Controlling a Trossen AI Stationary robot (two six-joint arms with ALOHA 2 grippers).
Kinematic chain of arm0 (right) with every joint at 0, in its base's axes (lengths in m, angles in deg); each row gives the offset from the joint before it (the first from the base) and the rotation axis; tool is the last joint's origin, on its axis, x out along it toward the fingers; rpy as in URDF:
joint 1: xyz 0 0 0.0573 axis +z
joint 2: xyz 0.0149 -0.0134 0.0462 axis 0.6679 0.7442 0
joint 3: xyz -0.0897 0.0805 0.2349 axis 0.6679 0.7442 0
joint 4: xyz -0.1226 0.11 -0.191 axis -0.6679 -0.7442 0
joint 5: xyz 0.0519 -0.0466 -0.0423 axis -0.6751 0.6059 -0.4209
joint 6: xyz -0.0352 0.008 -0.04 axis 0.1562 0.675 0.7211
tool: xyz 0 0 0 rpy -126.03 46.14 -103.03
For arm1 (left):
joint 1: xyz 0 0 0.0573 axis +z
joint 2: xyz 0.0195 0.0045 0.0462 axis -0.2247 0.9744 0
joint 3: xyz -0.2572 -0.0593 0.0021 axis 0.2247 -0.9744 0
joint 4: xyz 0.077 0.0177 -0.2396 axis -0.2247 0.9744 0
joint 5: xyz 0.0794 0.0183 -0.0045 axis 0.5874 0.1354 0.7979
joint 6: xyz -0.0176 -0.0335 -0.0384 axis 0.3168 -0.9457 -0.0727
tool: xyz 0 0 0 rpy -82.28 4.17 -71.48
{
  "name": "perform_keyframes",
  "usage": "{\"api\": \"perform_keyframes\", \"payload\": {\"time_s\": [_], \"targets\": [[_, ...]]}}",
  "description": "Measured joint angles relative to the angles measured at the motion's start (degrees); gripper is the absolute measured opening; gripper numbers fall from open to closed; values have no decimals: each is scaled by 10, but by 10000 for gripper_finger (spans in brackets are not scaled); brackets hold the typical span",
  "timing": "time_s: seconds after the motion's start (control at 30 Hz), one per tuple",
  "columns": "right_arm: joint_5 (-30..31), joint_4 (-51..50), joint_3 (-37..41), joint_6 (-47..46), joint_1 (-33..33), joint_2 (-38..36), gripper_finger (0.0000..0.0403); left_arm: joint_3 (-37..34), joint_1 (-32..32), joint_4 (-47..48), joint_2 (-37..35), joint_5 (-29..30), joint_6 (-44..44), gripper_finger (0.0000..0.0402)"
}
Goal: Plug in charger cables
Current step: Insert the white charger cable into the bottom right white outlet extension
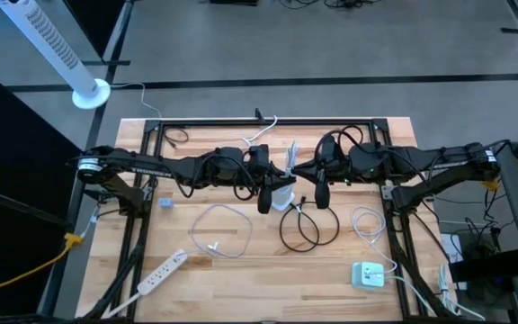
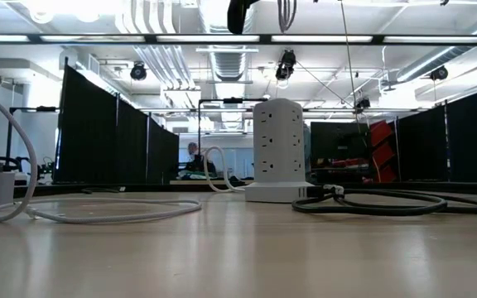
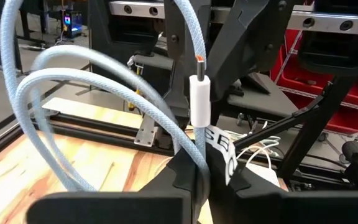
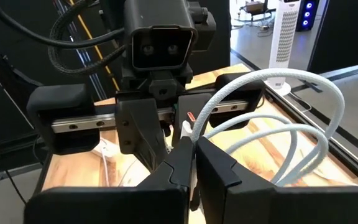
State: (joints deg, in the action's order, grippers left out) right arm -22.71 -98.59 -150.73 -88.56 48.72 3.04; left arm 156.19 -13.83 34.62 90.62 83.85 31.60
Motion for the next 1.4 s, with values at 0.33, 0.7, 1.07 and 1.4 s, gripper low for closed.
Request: {"api": "perform_keyframes", "payload": {"time_s": [0.33, 0.7, 1.07, 1.4], "targets": [[5, 0, 0, 1, 0, 0, 0, 0, -1, -24, 0, 0, -2, 55], [2, -12, 0, 1, 0, 0, 0, 0, -1, -8, 0, 28, -7, 7], [-56, -157, 0, -34, 6, -14, 62, 0, 3, 156, 0, -34, 13, 7], [-74, -116, 0, 30, 5, 17, 109, 0, 17, 198, 45, -82, 28, 7]]}}
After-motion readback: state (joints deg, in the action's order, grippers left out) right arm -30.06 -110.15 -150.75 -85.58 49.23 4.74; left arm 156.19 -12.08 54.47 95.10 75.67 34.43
